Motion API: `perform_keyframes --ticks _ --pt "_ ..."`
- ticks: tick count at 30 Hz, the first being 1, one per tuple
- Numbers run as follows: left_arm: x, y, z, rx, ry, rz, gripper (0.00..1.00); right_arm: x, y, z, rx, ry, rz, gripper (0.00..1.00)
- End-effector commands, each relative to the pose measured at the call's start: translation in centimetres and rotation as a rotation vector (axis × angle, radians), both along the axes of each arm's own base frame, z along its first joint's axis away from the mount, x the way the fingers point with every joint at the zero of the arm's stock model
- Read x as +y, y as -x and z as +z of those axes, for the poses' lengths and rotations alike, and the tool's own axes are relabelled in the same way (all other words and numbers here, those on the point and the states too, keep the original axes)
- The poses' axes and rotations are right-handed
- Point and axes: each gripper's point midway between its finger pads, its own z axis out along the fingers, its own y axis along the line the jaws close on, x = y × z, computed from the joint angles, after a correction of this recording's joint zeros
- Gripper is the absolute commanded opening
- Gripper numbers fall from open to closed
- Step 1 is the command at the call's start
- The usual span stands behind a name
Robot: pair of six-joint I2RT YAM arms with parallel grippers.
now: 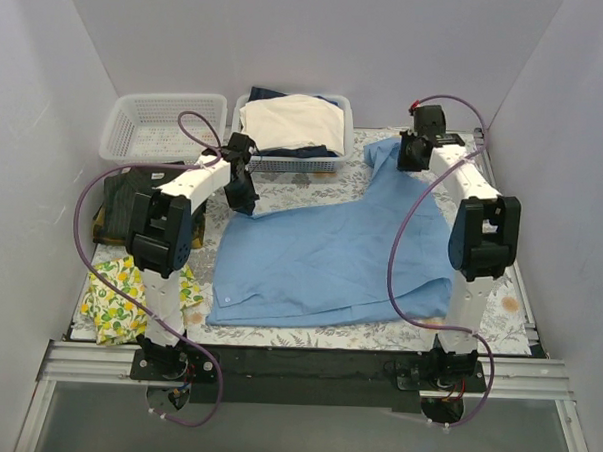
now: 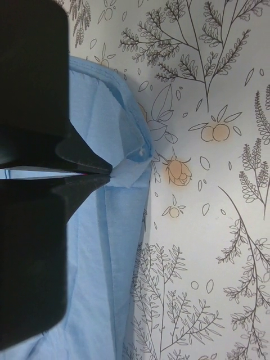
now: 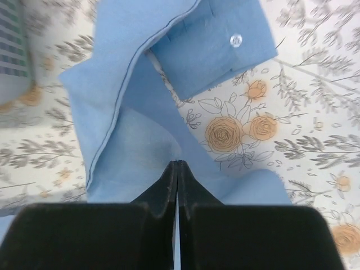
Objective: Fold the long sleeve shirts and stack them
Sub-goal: Fold the shirt
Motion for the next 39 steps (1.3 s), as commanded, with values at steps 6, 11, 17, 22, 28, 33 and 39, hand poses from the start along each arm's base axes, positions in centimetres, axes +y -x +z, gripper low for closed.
perform_keyframes --ticks 6,11,17,22,28,33,39 --pt "0.8 -1.0 5.5 -0.140 0.001 0.033 0.00 -1.0 5.2 7.9 -0.128 -0.030 -0.033 0.01" --pt "1.5 0.1 5.1 -0.128 -0.019 0.056 0.00 -1.7 10.0 8.1 -0.120 -0.031 -0.042 0.01" --pt "2.3 1.5 5.8 -0.137 -0.035 0.075 0.00 -2.3 14.6 6.8 -0.094 -0.038 -0.047 0.01" --pt "2.6 3.1 5.0 -0.109 -0.030 0.072 0.00 -2.5 17.5 5.9 -0.061 -0.044 -0.045 0.01" --pt "2.3 6.0 3.4 -0.047 0.014 0.066 0.00 -3.2 20.4 4.5 -0.026 -0.037 -0.076 0.01" --pt "2.4 8.6 2.2 0.005 0.031 0.076 0.00 -3.3 22.2 3.6 0.013 -0.049 -0.090 0.01" --pt "2.9 10.6 1.3 0.035 0.029 0.083 0.00 -3.7 23.5 3.9 0.011 -0.041 -0.101 0.01"
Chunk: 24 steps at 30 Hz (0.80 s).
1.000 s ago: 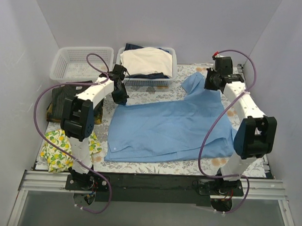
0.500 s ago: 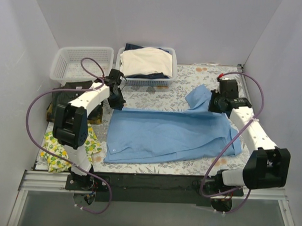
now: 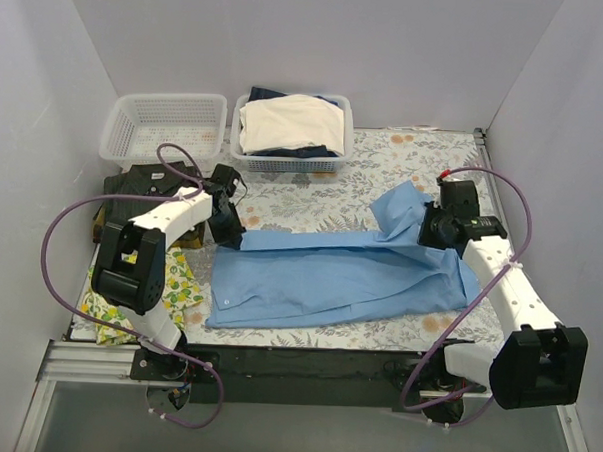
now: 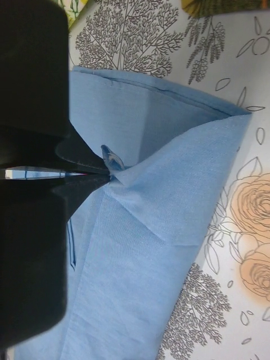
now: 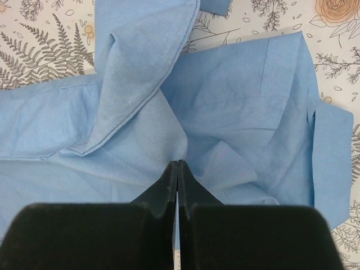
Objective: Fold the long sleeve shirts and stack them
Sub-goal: Fold the shirt
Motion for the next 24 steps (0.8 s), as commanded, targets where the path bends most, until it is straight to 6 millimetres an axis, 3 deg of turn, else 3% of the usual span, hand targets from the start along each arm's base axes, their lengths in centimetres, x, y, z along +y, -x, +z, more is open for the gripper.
perform_keyframes --ticks 1,5,6,8,9,11,12,15,18,24 --pt "0.4 0.5 1.2 -0.043 0.011 0.014 0.00 -0.5 1.0 0.8 -0.017 0.007 -0.020 0.01" --pt "0.7 1.1 0.6 -0.023 0.000 0.015 0.06 0.3 2.7 -0.3 0.052 -0.020 0.038 0.01" --pt "0.7 1.0 0.6 -0.021 -0.004 0.014 0.21 0.5 3.2 -0.8 0.078 -0.029 0.053 0.01" --pt "1.0 0.8 0.8 -0.034 -0.019 0.018 0.36 1.5 4.6 -2.2 0.139 -0.067 0.118 0.01" --pt "1.0 0.4 1.2 -0.045 -0.023 0.020 0.50 1.8 5.1 -2.7 0.164 -0.078 0.138 0.01" --pt "1.1 -0.1 1.9 -0.063 -0.030 0.019 0.57 1.8 6.6 -4.2 0.243 -0.081 0.145 0.10" --pt "1.2 -0.3 2.2 -0.070 -0.038 0.019 0.60 1.9 6.9 -4.5 0.256 -0.088 0.152 0.19" --pt "1.1 -1.6 3.8 -0.115 -0.042 0.016 0.62 2.2 8.0 -5.0 0.283 -0.112 0.150 0.35" --pt "0.8 -2.5 4.9 -0.145 -0.029 0.011 0.63 2.0 8.1 -4.2 0.242 -0.110 0.141 0.48" --pt "-0.6 -3.7 5.7 -0.176 0.027 -0.025 0.64 0.3 5.6 -0.7 0.082 -0.038 0.040 0.50"
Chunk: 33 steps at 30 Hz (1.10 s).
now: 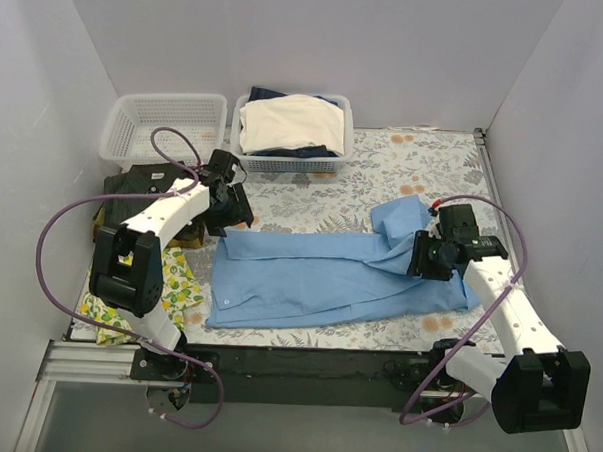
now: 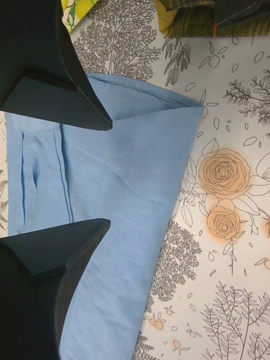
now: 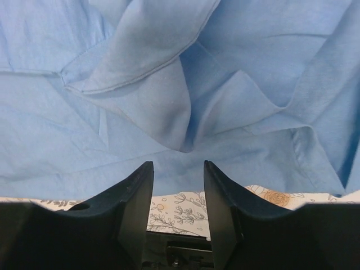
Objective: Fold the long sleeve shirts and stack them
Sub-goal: Fold the shirt
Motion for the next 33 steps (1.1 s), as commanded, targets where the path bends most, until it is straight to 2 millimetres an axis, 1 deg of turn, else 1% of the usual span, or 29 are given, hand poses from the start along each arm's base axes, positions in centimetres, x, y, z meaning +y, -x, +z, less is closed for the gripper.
perform_keyframes --ticks 1,3,4,5,6,7,8,9,10,11,12,13,14,15,16,17,18,20,21,23,24,26,27,29,30,33 --pt "-0.9 -1.2 2.2 -0.067 0.050 -0.035 0.64 -1.7 -3.3 4.2 -0.173 0.069 -0.111 0.51" --pt "-1.3 -1.7 2.5 -0.084 0.066 -0.050 0.65 -2.2 -5.3 5.5 -0.241 0.085 -0.152 0.53" --pt "-1.4 -1.9 2.7 -0.095 0.067 -0.057 0.65 -2.7 -6.6 6.3 -0.266 0.108 -0.191 0.53" --pt "-2.3 -1.8 2.9 -0.086 0.106 -0.081 0.65 -2.7 -7.9 7.0 -0.303 0.107 -0.207 0.54" --pt "-2.7 -2.2 3.3 -0.101 0.118 -0.091 0.66 -2.7 -9.1 6.7 -0.292 0.111 -0.223 0.58" --pt "-3.0 -2.3 3.5 -0.105 0.127 -0.099 0.66 -2.9 -10.7 8.2 -0.331 0.114 -0.252 0.59" --pt "-3.5 -2.4 3.6 -0.102 0.142 -0.111 0.66 -2.9 -11.5 8.3 -0.331 0.112 -0.264 0.59" --pt "-3.8 -2.7 3.9 -0.112 0.153 -0.120 0.66 -2.7 -12.6 7.3 -0.299 0.115 -0.264 0.60" --pt "-4.1 -2.8 4.0 -0.113 0.157 -0.126 0.66 -2.6 -14.1 8.4 -0.329 0.107 -0.275 0.60" --pt "-4.5 -2.8 4.0 -0.112 0.160 -0.138 0.67 -2.6 -14.9 8.3 -0.322 0.106 -0.277 0.61" --pt "-4.9 -3.0 4.4 -0.119 0.166 -0.145 0.67 -2.6 -16.0 6.8 -0.276 0.112 -0.279 0.63" --pt "-5.0 -3.1 4.3 -0.119 0.167 -0.148 0.67 -2.5 -16.8 6.5 -0.265 0.109 -0.279 0.63" --pt "-5.4 -3.0 4.3 -0.117 0.169 -0.159 0.67 -2.6 -17.9 6.9 -0.270 0.106 -0.292 0.63" --pt "-5.5 -3.1 4.3 -0.115 0.168 -0.162 0.67 -3.2 -18.7 5.1 -0.221 0.111 -0.314 0.63" --pt "-5.5 -3.3 4.3 -0.116 0.166 -0.164 0.67 -3.2 -19.2 4.6 -0.199 0.095 -0.318 0.63" --pt "-5.6 -3.2 4.2 -0.111 0.165 -0.167 0.67 -3.7 -20.1 4.8 -0.201 0.089 -0.345 0.63" --pt "-5.7 -3.2 4.0 -0.105 0.163 -0.168 0.67 -4.5 -20.6 3.2 -0.158 0.089 -0.375 0.63" --pt "-5.6 -3.3 3.8 -0.100 0.157 -0.167 0.67 -5.3 -21.7 2.4 -0.143 0.091 -0.402 0.63" --pt "-5.6 -3.3 3.6 -0.095 0.151 -0.166 0.67 -5.9 -22.7 1.5 -0.124 0.094 -0.411 0.63" --pt "-5.6 -3.3 3.3 -0.087 0.148 -0.167 0.68 -5.7 -23.5 0.6 -0.098 0.085 -0.395 0.63" --pt "-5.5 -3.3 3.1 -0.082 0.145 -0.167 0.68 -5.3 -24.5 0.1 -0.090 0.070 -0.366 0.63" --pt "-5.4 -3.3 2.9 -0.074 0.138 -0.165 0.68 -4.7 -24.9 -0.5 -0.071 0.046 -0.341 0.63" --pt "-5.5 -3.3 2.8 -0.073 0.138 -0.165 0.68 -4.0 -25.2 -0.8 -0.066 0.014 -0.315 0.63" --pt "-5.5 -3.4 2.6 -0.070 0.131 -0.167 0.68 -3.5 -25.6 -0.8 -0.076 -0.011 -0.295 0.63" --pt "-5.4 -3.5 2.5 -0.066 0.129 -0.165 0.68 -2.7 -25.7 -0.8 -0.077 -0.050 -0.273 0.63" --pt "-5.4 -3.6 2.3 -0.064 0.125 -0.168 0.68 -1.9 -25.9 -0.8 -0.086 -0.090 -0.240 0.63"
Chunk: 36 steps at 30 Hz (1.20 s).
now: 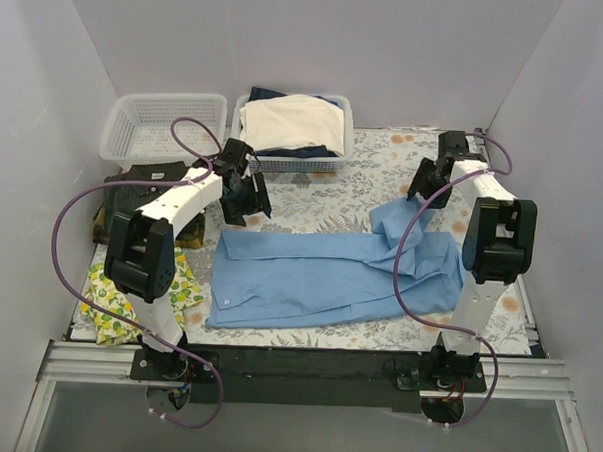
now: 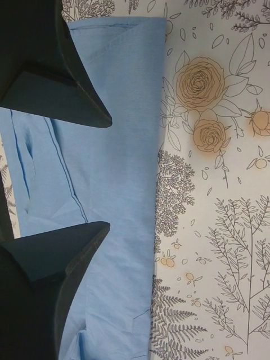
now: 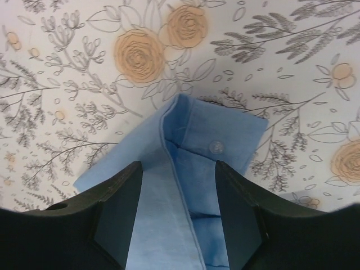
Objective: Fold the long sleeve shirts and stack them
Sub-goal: Fold the shirt
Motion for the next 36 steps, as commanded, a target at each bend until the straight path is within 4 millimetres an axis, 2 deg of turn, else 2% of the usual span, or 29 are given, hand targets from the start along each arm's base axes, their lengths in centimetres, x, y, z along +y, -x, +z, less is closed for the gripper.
perform_keyframes --ticks 1,7,9,10,11,12,13,14,16,17,18,19,20,21,22,23,24,25,26,27,28,29,31,32,34,35,36 --pt "-0.2 -1.0 1.2 -0.036 -0.002 -0.015 0.68 2.4 -1.7 2.3 -0.089 -0.096 0.087 0.63" --pt "-0.2 -1.0 1.0 -0.033 -0.006 -0.021 0.68 3.2 -0.8 0.0 -0.031 -0.143 0.118 0.61" --pt "-0.1 -1.0 1.0 -0.033 -0.009 -0.021 0.68 3.5 -0.5 -0.7 -0.013 -0.157 0.123 0.52" --pt "0.0 -0.9 0.9 -0.032 -0.012 -0.022 0.68 3.5 -0.5 -0.6 -0.013 -0.158 0.124 0.45" --pt "0.0 -0.9 1.0 -0.031 -0.013 -0.021 0.68 3.6 -0.4 -0.4 -0.015 -0.161 0.124 0.21" --pt "0.0 -0.9 1.1 -0.034 -0.012 -0.021 0.68 3.8 -0.3 -0.2 -0.018 -0.166 0.125 0.10" --pt "0.0 -0.9 1.2 -0.038 -0.013 -0.021 0.68 3.8 -0.4 0.2 -0.028 -0.167 0.127 0.02" --pt "0.1 -0.8 1.2 -0.037 -0.016 -0.021 0.68 4.1 -0.4 1.6 -0.058 -0.168 0.132 0.01" --pt "0.1 -0.9 1.5 -0.047 -0.011 -0.020 0.68 4.6 0.2 2.8 -0.106 -0.178 0.155 0.01" --pt "0.1 -0.9 1.5 -0.050 -0.011 -0.019 0.68 5.1 0.5 5.2 -0.169 -0.181 0.173 0.01" --pt "0.0 -0.9 1.6 -0.051 -0.008 -0.020 0.68 5.5 0.6 6.4 -0.207 -0.195 0.190 0.01" --pt "-0.1 -0.8 1.7 -0.052 -0.004 -0.022 0.68 5.8 1.7 6.5 -0.205 -0.206 0.202 0.01" --pt "-0.1 -0.9 1.9 -0.058 -0.001 -0.021 0.68 6.4 2.4 8.9 -0.260 -0.216 0.225 0.01" --pt "-0.1 -0.9 2.0 -0.063 0.003 -0.020 0.68 7.0 3.1 9.8 -0.283 -0.242 0.253 0.01" --pt "-0.2 -0.9 2.2 -0.069 0.010 -0.022 0.68 7.4 4.2 9.7 -0.278 -0.253 0.268 0.01" --pt "-0.3 -0.8 2.3 -0.071 0.013 -0.025 0.68 8.0 5.3 11.6 -0.325 -0.258 0.294 0.01" --pt "-0.2 -0.7 2.4 -0.074 0.014 -0.025 0.68 8.5 6.0 12.2 -0.337 -0.270 0.314 0.01" --pt "-0.2 -0.7 2.5 -0.083 0.017 -0.026 0.68 8.9 7.2 11.8 -0.327 -0.278 0.333 0.01" --pt "-0.2 -0.7 2.8 -0.092 0.018 -0.026 0.68 9.6 8.3 13.0 -0.360 -0.283 0.365 0.01" --pt "-0.1 -0.5 2.7 -0.090 0.015 -0.026 0.68 10.1 9.3 13.2 -0.363 -0.298 0.396 0.01" --pt "-0.1 -0.5 2.9 -0.096 0.016 -0.026 0.68 10.5 10.6 12.3 -0.339 -0.304 0.413 0.01" --pt "0.0 -0.4 3.1 -0.103 0.018 -0.027 0.68 11.1 11.9 12.9 -0.352 -0.300 0.453 0.01" --pt "-0.1 -0.2 3.2 -0.105 0.022 -0.030 0.68 11.7 13.9 12.2 -0.335 -0.306 0.502 0.01" --pt "-0.1 0.0 3.4 -0.109 0.025 -0.032 0.68 12.2 15.8 11.4 -0.316 -0.304 0.539 0.01" --pt "-0.2 0.4 3.6 -0.113 0.032 -0.035 0.68 12.7 17.7 10.7 -0.307 -0.306 0.576 0.01" --pt "-0.3 0.7 3.6 -0.111 0.037 -0.035 0.68 13.1 19.7 9.8 -0.289 -0.313 0.602 0.01" --pt "-0.5 0.9 3.9 -0.117 0.045 -0.039 0.68 13.3 20.6 9.5 -0.286 -0.319 0.620 0.01"
